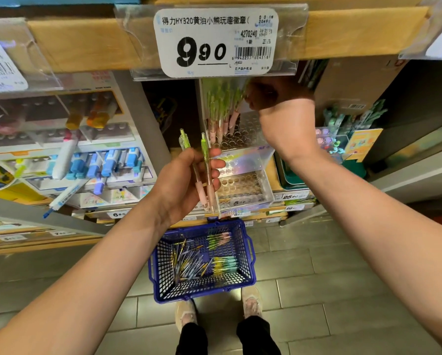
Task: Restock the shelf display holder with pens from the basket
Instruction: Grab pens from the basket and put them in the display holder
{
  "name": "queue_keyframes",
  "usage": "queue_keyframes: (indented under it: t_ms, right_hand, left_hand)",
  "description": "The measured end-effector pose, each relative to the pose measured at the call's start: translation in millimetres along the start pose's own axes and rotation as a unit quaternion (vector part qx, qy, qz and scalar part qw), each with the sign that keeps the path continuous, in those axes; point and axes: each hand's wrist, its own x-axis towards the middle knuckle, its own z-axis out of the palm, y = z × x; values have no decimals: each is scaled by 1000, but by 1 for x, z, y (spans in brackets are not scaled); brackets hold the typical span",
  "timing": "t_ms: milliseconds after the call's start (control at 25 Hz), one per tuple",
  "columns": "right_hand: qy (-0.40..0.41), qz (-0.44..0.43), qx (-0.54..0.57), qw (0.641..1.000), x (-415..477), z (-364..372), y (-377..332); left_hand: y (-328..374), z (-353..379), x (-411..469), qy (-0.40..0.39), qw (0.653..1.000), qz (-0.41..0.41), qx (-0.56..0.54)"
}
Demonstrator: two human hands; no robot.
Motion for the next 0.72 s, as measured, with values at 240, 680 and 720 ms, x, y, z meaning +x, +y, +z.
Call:
queue_keyframes:
  t_ms: [240,680,720]
  right_hand:
    - [-72,-17,-34,997,-6,17,2]
    - [-167,131,-13,977,-17,17,6]
    - [-200,184,71,960,-23,14,5]
  left_hand:
    - [-1,-4,-3,-2,998,9,56]
    - [-4,1,-7,-24,996,67,61]
    - [-5,2,-7,-20,995,73,71]
